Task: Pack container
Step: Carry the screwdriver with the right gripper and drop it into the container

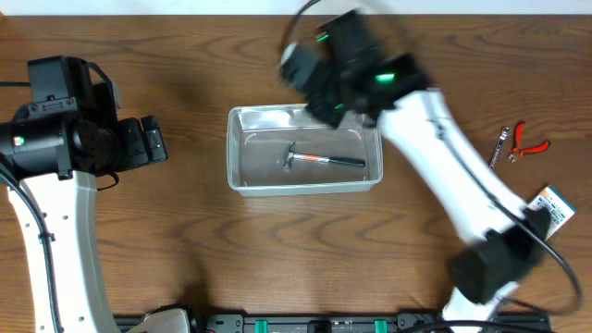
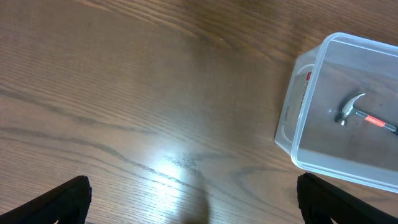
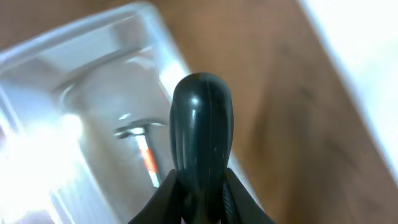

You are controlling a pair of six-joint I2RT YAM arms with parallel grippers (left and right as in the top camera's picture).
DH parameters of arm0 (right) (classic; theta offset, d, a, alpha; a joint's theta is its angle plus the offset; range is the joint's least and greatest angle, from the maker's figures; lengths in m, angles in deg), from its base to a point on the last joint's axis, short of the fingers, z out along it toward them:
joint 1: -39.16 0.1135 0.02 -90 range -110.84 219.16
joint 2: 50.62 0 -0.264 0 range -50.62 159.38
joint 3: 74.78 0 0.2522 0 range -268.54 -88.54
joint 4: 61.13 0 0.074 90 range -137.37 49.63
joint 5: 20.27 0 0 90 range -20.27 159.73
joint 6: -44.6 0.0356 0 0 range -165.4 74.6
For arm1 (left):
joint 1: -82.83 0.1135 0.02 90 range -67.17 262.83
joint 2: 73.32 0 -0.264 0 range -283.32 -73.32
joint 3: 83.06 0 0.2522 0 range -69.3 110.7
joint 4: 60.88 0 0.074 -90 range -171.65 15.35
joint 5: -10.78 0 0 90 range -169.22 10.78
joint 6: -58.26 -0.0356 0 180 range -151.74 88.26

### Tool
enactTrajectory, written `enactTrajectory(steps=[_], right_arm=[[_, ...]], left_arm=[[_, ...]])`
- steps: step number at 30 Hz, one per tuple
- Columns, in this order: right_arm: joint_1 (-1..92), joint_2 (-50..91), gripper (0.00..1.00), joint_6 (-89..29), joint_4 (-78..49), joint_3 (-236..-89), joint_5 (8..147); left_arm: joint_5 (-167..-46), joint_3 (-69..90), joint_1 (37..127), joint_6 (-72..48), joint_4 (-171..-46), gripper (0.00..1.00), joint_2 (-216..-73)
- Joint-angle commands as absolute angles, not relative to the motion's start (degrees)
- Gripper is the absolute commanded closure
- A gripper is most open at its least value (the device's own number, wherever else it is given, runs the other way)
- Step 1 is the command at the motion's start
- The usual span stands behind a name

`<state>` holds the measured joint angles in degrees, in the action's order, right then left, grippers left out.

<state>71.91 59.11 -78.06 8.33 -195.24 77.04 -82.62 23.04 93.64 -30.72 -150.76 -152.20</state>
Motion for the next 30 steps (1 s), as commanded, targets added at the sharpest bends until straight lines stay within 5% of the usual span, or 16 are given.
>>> enactTrajectory(steps=[1, 11, 19, 28, 29, 30], right_arm=[[73.79, 65.87, 0.99, -83.66, 8.79, -193.79, 77.32], [73.84, 75.02, 0.98, -84.90, 11.65, -193.79, 80.51], [73.44, 74.00, 0.54, -84.88, 12.27, -193.90, 79.70], [69.10, 61.30, 0.46, -77.14, 17.38, -200.70, 73.12], [67.81, 59.33, 0.34, -73.95, 16.94, -201.53, 70.87], [66.06, 57.01, 0.08, -69.21, 16.51, -202.47, 67.57]], left_arm=[[-81.94, 22.97, 93.66, -31.29, -150.89, 0.02, -152.30], [-81.94, 22.97, 93.66, -31.29, -150.87, 0.02, -152.30], [-81.94, 22.97, 93.66, -31.29, -150.89, 0.02, -152.28], [-81.94, 22.97, 93.66, -31.29, -150.89, 0.02, -152.30], [-81.94, 22.97, 93.66, -31.29, -150.89, 0.02, -152.30], [-81.94, 22.97, 93.66, -31.29, -150.89, 0.02, -152.30]])
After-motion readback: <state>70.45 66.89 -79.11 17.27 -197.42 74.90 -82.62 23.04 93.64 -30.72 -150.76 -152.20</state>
